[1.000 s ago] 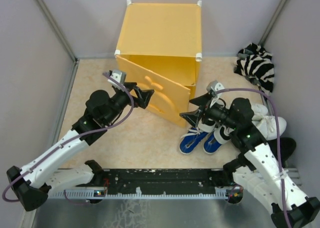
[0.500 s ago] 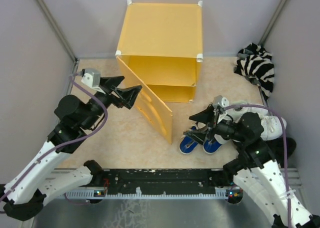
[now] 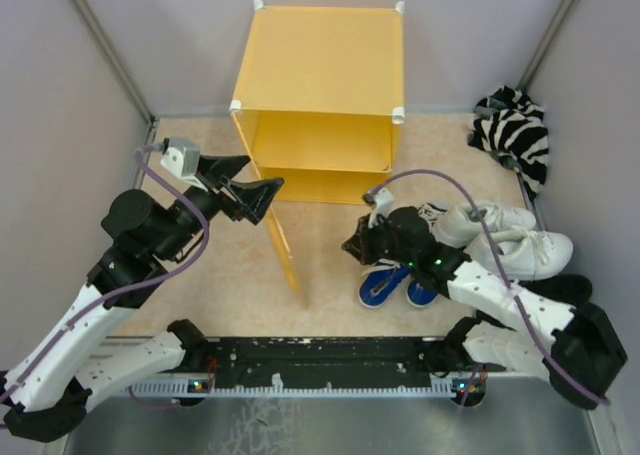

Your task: Place and organize the shoes in the shoe cabinet

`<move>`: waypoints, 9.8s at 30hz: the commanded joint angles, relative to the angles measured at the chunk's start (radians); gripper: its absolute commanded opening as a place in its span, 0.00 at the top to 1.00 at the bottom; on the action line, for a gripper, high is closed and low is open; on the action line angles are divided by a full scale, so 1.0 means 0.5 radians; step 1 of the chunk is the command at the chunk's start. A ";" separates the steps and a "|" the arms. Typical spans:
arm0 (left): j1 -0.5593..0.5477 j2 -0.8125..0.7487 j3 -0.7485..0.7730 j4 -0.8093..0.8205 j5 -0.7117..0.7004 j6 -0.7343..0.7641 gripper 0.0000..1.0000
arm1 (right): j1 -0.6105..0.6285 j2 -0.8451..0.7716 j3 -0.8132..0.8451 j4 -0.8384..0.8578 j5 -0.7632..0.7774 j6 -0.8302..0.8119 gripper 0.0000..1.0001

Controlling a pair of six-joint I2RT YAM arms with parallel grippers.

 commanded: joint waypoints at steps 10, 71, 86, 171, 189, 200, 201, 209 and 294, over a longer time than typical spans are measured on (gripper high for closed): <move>-0.007 -0.050 0.186 -0.138 0.079 0.111 0.01 | 0.846 0.804 0.355 1.029 0.236 0.060 1.00; -0.007 -0.087 -0.074 -0.107 0.708 0.161 0.01 | -1.005 0.100 1.139 -1.597 1.483 0.430 0.50; -0.007 -0.050 -0.099 -0.098 0.687 0.152 0.01 | -1.007 0.088 1.013 -1.621 1.088 0.266 0.39; -0.007 -0.211 -0.367 -0.357 0.076 -0.308 0.03 | 1.187 0.218 1.258 -1.874 2.109 0.560 0.26; -0.413 0.131 -0.976 -0.480 -0.222 -1.296 0.12 | 0.358 -0.180 1.242 -1.955 2.005 0.184 0.26; -0.663 0.396 -1.055 -0.390 -0.500 -1.773 0.18 | 0.198 -0.265 1.063 -1.810 1.845 0.029 0.26; -0.664 0.385 -1.061 -0.403 -0.529 -1.807 0.18 | 0.186 -0.277 1.049 -1.803 1.831 0.023 0.26; -0.666 0.455 -1.151 -0.234 -0.452 -1.921 0.34 | 0.127 -0.342 0.966 -1.758 1.757 -0.013 0.26; 0.293 1.497 0.577 0.332 -1.048 -0.668 1.00 | 0.029 -0.369 0.885 -1.523 1.603 -0.137 0.28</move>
